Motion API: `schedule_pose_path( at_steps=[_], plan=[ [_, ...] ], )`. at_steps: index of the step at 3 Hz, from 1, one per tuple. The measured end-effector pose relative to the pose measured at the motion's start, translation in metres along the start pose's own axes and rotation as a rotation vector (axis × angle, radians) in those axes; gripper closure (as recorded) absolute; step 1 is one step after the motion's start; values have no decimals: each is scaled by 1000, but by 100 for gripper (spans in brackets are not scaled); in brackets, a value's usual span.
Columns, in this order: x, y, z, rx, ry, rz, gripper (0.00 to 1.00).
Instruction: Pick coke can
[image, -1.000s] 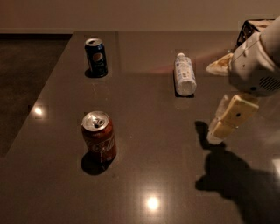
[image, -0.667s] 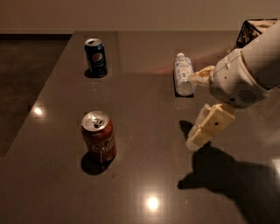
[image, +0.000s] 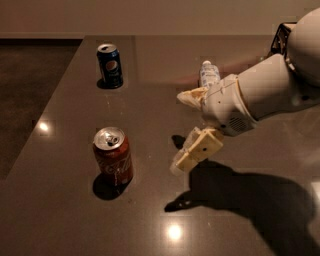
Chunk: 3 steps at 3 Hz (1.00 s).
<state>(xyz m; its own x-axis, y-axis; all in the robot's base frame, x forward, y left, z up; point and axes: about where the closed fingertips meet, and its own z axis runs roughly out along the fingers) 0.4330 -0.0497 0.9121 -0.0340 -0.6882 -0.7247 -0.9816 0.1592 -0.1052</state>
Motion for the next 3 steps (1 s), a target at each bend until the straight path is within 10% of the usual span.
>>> schedule_pose_path(
  at_steps=[3],
  plan=[
    [-42,36,72,-66,-187,-59,0]
  ],
)
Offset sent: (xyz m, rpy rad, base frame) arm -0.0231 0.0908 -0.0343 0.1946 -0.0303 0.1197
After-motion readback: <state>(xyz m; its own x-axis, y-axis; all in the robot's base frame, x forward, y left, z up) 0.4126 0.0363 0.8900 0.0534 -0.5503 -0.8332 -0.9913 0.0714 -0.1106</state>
